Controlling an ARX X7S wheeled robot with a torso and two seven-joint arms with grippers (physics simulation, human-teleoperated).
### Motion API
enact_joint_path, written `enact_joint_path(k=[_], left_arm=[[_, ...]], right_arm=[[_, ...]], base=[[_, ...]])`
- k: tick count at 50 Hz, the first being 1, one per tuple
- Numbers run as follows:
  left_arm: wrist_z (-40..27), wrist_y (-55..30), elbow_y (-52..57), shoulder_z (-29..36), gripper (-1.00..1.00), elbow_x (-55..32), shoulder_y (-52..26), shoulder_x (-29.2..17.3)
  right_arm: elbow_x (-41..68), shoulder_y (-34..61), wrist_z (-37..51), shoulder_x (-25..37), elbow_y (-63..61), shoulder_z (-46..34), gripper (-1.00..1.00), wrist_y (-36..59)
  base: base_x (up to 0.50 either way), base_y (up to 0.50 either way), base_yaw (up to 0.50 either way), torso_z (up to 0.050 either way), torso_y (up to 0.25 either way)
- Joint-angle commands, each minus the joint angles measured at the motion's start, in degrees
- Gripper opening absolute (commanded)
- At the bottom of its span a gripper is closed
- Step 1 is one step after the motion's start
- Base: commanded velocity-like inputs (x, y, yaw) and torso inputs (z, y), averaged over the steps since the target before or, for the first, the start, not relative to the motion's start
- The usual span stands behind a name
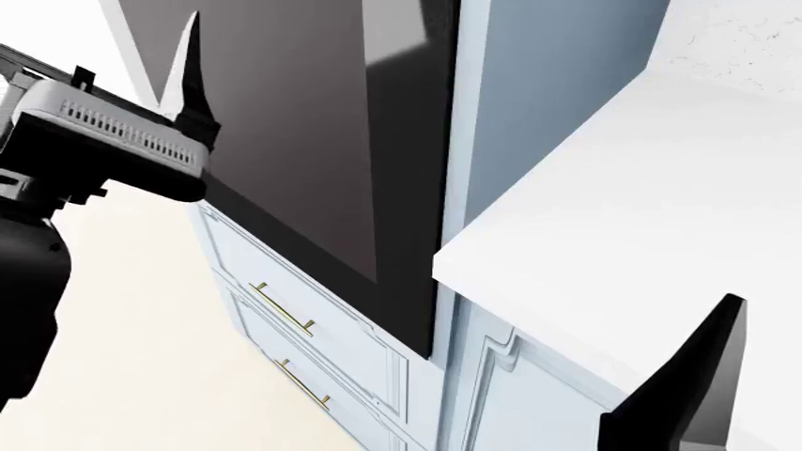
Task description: Open the oven door
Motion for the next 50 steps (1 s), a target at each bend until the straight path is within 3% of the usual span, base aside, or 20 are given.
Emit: enact_joint_path(k=[1, 50], left_arm=[[1.51, 1.18, 0.22, 1.17, 1.0, 0.04, -0.71, -0.27], [4.3, 0.42, -7.45, 5.71, 1.0, 2.93, -7.22, 2.75]], right_arm=[[-0.09, 0.0, 0.1, 0.11, -0.03, -0.18, 1.0, 0.02], [0.28, 0.27, 0.72, 0.73, -0.04, -0.26, 1.0, 0.21]], base=[[0.0, 0.0, 0.0, 0.0, 0.0], [0.0, 0.0, 0.0, 0.0, 0.0]])
